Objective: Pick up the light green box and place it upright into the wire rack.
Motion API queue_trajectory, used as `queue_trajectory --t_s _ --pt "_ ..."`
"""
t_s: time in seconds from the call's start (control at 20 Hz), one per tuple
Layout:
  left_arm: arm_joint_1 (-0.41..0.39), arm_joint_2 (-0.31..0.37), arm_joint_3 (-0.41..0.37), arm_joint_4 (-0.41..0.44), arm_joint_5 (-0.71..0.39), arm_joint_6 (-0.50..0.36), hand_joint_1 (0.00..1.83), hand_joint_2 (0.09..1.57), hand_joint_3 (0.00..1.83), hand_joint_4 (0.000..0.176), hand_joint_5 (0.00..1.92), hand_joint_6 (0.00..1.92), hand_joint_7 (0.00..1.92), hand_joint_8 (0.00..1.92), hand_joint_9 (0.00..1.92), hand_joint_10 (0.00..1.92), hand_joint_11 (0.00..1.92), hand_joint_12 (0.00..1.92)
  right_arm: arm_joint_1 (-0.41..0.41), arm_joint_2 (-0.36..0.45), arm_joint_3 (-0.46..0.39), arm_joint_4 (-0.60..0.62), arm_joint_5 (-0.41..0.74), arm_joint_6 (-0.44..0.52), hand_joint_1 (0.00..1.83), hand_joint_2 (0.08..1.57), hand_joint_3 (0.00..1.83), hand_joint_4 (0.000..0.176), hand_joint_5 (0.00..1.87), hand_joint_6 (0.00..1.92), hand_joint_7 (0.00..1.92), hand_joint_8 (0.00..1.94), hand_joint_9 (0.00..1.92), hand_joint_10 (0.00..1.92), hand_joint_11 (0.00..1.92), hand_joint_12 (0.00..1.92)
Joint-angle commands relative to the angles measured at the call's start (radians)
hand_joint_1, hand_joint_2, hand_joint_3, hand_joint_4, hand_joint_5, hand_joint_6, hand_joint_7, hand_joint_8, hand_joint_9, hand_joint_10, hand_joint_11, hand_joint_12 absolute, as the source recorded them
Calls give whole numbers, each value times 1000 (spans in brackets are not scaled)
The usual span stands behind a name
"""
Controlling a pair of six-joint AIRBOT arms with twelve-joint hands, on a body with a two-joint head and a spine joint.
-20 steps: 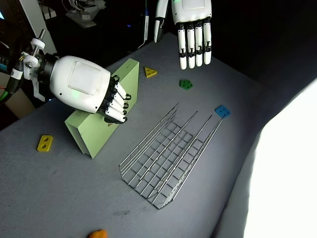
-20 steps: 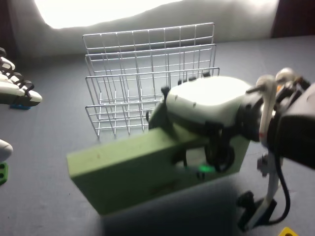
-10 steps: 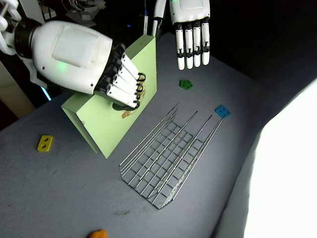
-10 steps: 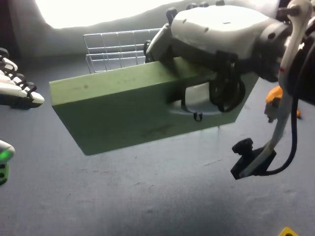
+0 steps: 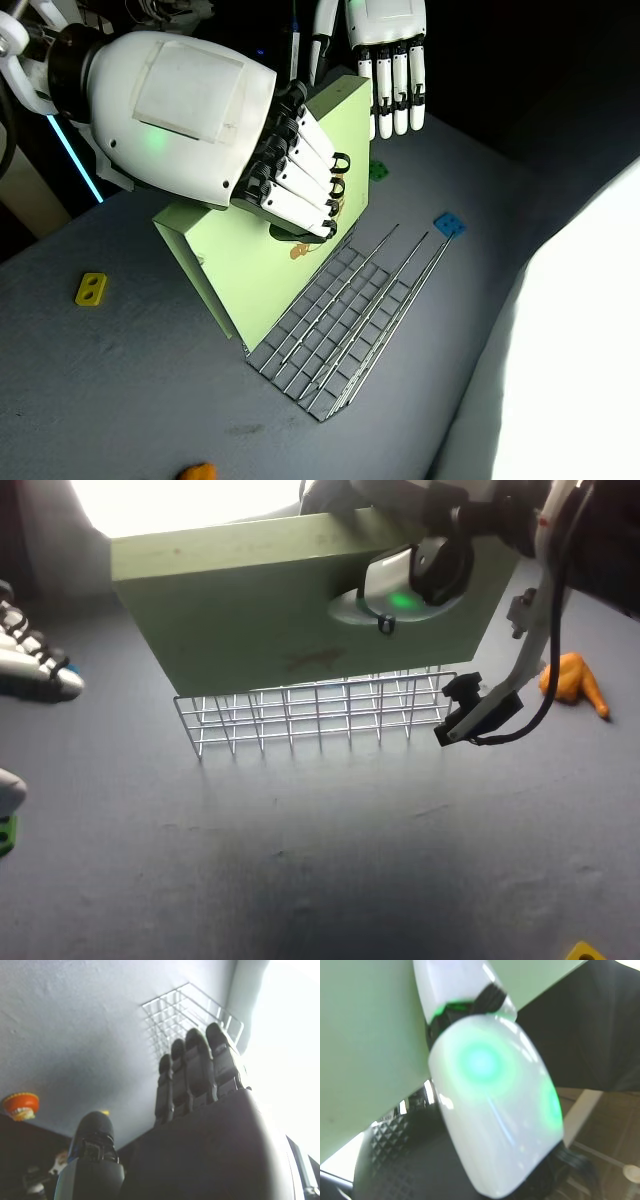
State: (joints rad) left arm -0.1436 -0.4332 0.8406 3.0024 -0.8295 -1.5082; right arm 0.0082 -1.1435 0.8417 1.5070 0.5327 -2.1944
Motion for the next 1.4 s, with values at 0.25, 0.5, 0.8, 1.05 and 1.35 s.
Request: queue_trajectory --t_s 0.25,0.5,0.8,1.05,1.35 --pt "-8 -1 0 10 85 3 107 1240 0 0 245 7 230 5 184 12 0 423 -22 -34 70 -51 23 27 1265 1127 0 0 1022 739 934 1315 792 1499 585 1769" --pt "-18 -3 3 10 85 2 73 1241 0 5 202 0 205 0 197 8 0 447 -14 -48 83 -88 12 62 1249 1151 4 0 985 798 861 1435 729 1600 577 1807" --pt "-22 -4 3 10 85 2 160 1222 0 0 258 10 238 3 196 3 0 448 30 -37 84 -89 9 56 1241 1140 0 0 975 860 918 1309 773 1507 571 1833" --pt "-22 -4 4 10 85 2 159 1222 0 0 259 9 238 3 196 3 0 445 39 -46 96 -89 7 71 1241 1140 0 0 976 859 919 1309 774 1506 571 1833" --pt "-21 -4 3 10 85 2 163 1236 2 2 284 4 263 2 211 2 0 500 -7 -99 152 -86 11 92 1232 1141 1 0 935 927 944 1253 799 1437 587 1818"
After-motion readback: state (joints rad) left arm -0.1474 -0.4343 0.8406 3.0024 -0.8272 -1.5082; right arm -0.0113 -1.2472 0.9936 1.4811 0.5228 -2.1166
